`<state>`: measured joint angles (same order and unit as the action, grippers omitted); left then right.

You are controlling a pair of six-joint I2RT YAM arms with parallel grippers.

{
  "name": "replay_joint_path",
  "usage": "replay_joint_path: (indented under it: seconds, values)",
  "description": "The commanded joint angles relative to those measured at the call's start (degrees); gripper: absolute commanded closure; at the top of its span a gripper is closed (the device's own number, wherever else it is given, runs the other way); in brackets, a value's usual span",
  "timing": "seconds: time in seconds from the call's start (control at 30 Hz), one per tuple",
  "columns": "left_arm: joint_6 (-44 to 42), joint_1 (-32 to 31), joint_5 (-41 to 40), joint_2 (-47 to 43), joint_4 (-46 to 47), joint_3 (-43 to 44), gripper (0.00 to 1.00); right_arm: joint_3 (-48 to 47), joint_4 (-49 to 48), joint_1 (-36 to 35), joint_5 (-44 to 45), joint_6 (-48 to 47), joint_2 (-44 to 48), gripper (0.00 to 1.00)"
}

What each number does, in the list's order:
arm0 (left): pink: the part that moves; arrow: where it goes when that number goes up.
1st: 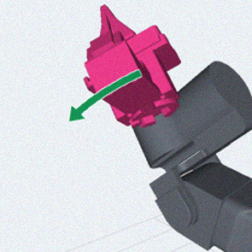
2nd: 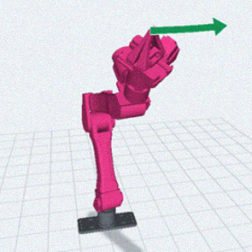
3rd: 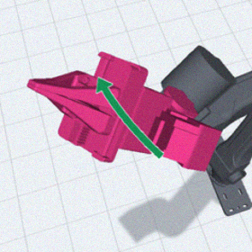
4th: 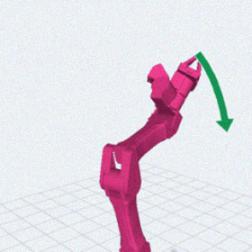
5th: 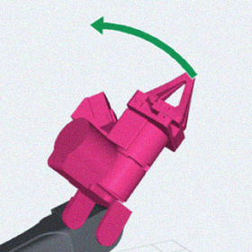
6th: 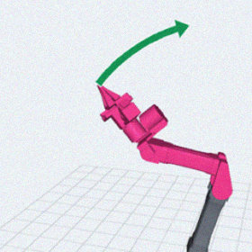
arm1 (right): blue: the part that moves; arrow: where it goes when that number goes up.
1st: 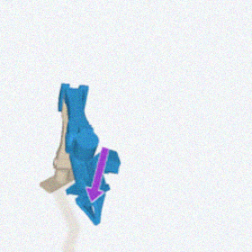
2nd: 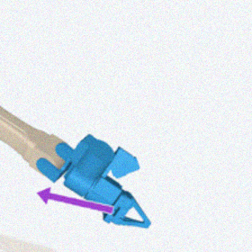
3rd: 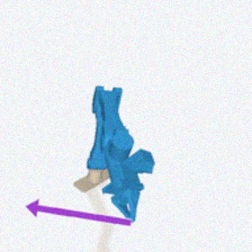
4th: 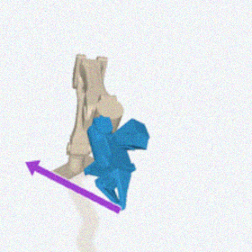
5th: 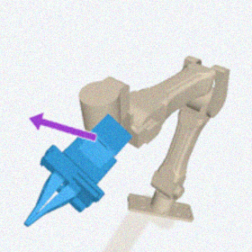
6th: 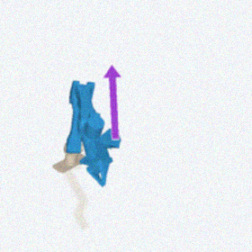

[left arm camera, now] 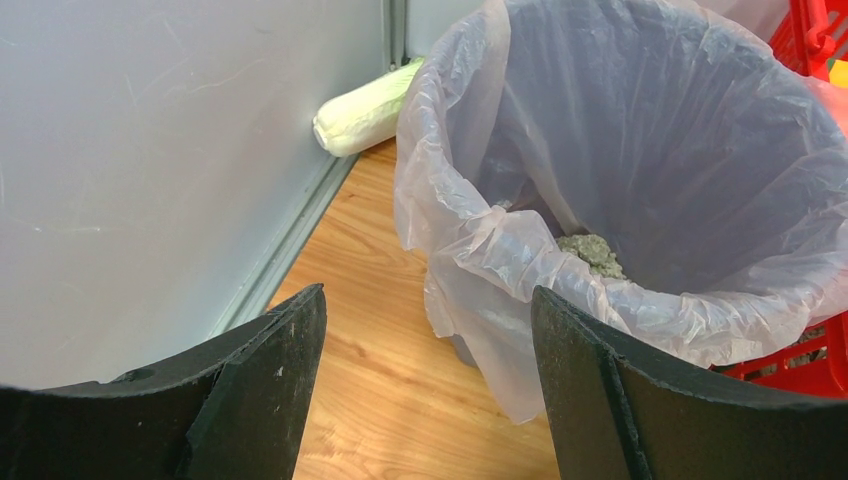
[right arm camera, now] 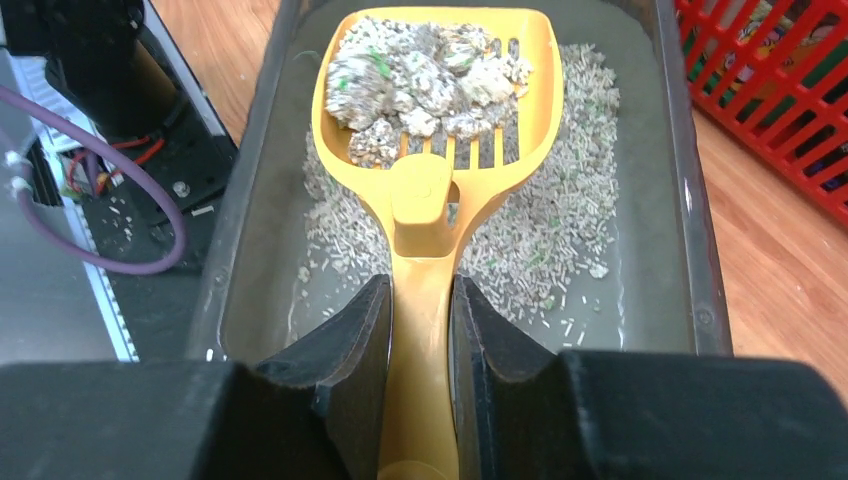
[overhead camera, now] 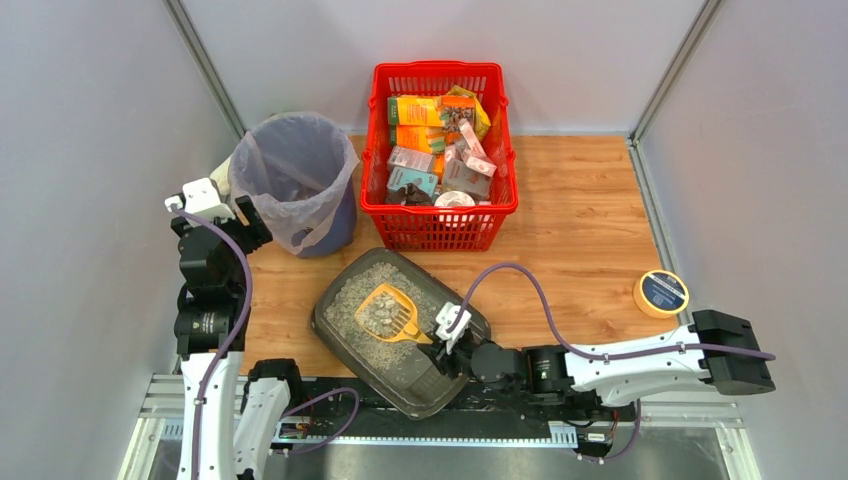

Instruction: Clean the litter box

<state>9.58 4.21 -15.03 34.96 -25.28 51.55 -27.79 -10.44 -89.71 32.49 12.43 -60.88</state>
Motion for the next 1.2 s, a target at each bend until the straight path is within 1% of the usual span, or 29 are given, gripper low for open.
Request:
replay_joint_path:
  seconds: [0.0, 0.07, 0.1, 0.17, 0.2, 0.23, 0.27, 0.3, 0.37, 0.4, 0.43, 0.5, 0.57, 0.6, 0.63, 0.67, 0.73, 0.77, 0.83, 0.87, 0.9, 0.93, 0.97, 1.0, 1.03, 1.07, 1.1, 1.13, 1.17]
  values:
    - [-1.41, 0.27, 1.32, -0.07, 2.43, 0.04, 0.18, -0.41, -10.3, 0.59, 3.28, -2.04, -0.54, 1.0]
    - [-1.76, 0.27, 1.14, -0.15, 2.08, -0.04, 0.18, -4.79, -0.08, -0.46, 1.98, 0.74, -1.17, 1.0]
    - [-1.76, 0.27, 0.97, -0.42, 2.16, -0.22, 0.18, -5.43, 2.07, -1.25, 2.22, 1.45, -0.73, 1.0]
    - [-1.59, 0.27, 1.05, -0.59, 2.42, -0.05, 0.18, -1.94, -3.68, -1.44, 3.19, 2.08, 0.24, 1.0]
    - [-1.67, 0.27, 1.66, -0.68, 2.51, -0.05, 0.18, 0.52, -12.07, -0.56, 2.67, 0.86, -0.46, 1.0]
    - [-1.67, 0.27, 1.84, -0.68, 2.6, -0.05, 0.17, 0.11, -14.24, 1.01, 1.88, -0.72, -2.9, 1.0]
    - [-1.76, 0.27, 1.93, -0.68, 2.51, -0.22, 0.17, -1.55, -12.87, 1.03, 1.87, -1.87, -3.71, 1.0]
    - [-1.76, 0.27, 1.84, -0.68, 2.43, -0.22, 0.17, -6.35, -2.76, 0.77, 0.66, -0.49, -3.98, 1.0]
    - [-1.94, 0.27, 1.76, -0.68, 2.25, -0.4, 0.17, -6.67, 1.72, -2.03, 2.39, 1.1, -2.67, 1.0]
    - [-1.76, 0.27, 1.67, -0.94, 2.25, -0.31, 0.16, -5.01, -2.96, -2.57, 3.45, 1.11, -1.97, 1.0]
    - [-1.85, 0.27, 1.84, -0.95, 2.16, -0.22, 0.16, -1.42, -8.06, -1.27, 3.54, 0.5, -1.61, 1.0]
    - [-2.02, 0.27, 2.37, -0.95, 2.6, -0.4, 0.16, -0.59, -16.34, 1.2, 1.53, -3.0, -4.14, 1.0]
    - [-2.2, 0.19, 2.11, -0.94, 2.25, -0.4, 0.16, -6.9, -6.68, 0.68, -0.31, -1.71, -4.16, 1.0]
    - [-2.11, 0.27, 1.93, -1.03, 2.34, -0.48, 0.16, -7.62, 2.17, -1.84, 0.37, 0.82, -2.76, 1.0]
    - [-2.03, 0.27, 1.93, -1.03, 2.34, -0.31, 0.16, -5.19, 1.83, -2.83, 3.17, 1.28, -1.71, 1.0]
    - [-1.85, 0.27, 2.54, -0.95, 2.43, -0.4, 0.16, -3.25, -4.79, -2.75, 3.19, 1.63, -0.83, 1.0]
    - [-1.76, 0.27, 3.33, -0.95, 2.78, -0.22, 0.16, -0.26, -14.04, 0.84, 0.93, -1.08, -1.86, 1.0]
    - [-1.85, 0.27, 3.34, -0.77, 2.69, -0.31, 0.16, -1.9, -13.74, 1.55, 0.73, -1.87, -3.18, 1.0]
    - [-2.02, 0.19, 2.9, -0.94, 2.25, -0.4, 0.16, -6.55, -2.11, 0.25, -0.57, 0.74, -4.33, 1.0]
    - [-2.03, 0.19, 2.38, -1.21, 2.34, -0.4, 0.16, -7.71, 3.09, -1.15, 0.81, 1.45, -4.07, 1.0]
    - [-2.03, 0.27, 2.2, -1.3, 2.34, -0.22, 0.16, -6.41, 1.49, -3.17, 2.65, 1.64, -2.5, 1.0]
    - [-1.76, 0.27, 2.19, -1.39, 2.51, -0.22, 0.16, -4.4, -1.75, -2.75, 3.62, 1.55, -1.88, 1.0]
    - [-1.76, 0.27, 2.46, -1.39, 2.6, -0.22, 0.16, -1.77, -11.09, -1.79, 3.2, 0.59, -1.96, 1.0]
    - [-1.76, 0.27, 2.37, -1.39, 2.69, -0.31, 0.16, -1.83, -13.88, 0.48, 2.24, -0.9, -3.7, 1.0]
    - [-1.85, 0.27, 2.37, -1.39, 2.52, -0.4, 0.16, -3.48, -13.04, 0.5, 1.88, -1.96, -4.59, 1.0]
    - [-1.85, 0.27, 1.94, -1.39, 2.34, -0.4, 0.16, -5.67, -1.98, 0.33, 0.74, -0.57, -4.86, 1.0]
    - [-1.94, 0.27, 1.76, -1.47, 2.34, -0.48, 0.16, -9.09, 2.66, -1.41, 0.21, 0.92, -4.69, 1.0]
    - [-1.85, 0.19, 1.58, -1.47, 2.43, -0.49, 0.16, -8.51, 4.27, -2.65, 2.47, 1.63, -4.07, 1.0]
    - [-1.76, 0.27, 1.67, -1.39, 2.51, -0.22, 0.16, -6.77, -0.15, -2.92, 2.92, 2.51, -2.76, 1.0]
